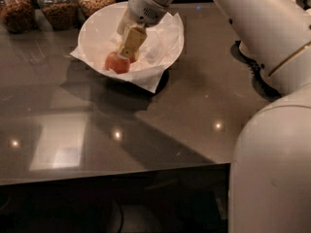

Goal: Pick apple from white bowl

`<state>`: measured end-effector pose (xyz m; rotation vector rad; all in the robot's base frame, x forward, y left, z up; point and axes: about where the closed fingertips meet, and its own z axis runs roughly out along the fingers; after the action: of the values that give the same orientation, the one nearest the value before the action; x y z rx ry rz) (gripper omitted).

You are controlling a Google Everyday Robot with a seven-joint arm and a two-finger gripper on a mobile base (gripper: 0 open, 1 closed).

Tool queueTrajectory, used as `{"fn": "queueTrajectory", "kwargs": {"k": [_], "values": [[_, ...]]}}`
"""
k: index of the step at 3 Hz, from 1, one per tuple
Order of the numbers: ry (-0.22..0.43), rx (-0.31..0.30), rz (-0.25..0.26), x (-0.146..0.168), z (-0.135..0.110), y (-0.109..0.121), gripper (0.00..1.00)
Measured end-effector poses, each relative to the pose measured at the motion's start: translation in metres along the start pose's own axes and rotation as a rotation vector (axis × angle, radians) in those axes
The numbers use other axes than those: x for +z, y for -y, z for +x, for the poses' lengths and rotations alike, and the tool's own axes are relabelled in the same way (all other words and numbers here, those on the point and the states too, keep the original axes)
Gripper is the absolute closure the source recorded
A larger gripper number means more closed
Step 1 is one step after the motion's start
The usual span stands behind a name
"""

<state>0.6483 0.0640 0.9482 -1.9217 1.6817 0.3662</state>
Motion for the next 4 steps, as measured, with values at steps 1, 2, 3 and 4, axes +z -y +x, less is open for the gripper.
{"fn": "queueTrajectory", "kwargs": {"k": [1,2,3,4], "values": [[0.000,0.000,0.000,0.000,0.000,0.000,0.46],[0.025,-0.009,0.023,0.005,0.006,0.002,0.56],[0.059,-0.015,0.038,0.016,0.014,0.003,0.45],[0.091,-0.027,0.035,0.031,0.022,0.007,0.36]]}}
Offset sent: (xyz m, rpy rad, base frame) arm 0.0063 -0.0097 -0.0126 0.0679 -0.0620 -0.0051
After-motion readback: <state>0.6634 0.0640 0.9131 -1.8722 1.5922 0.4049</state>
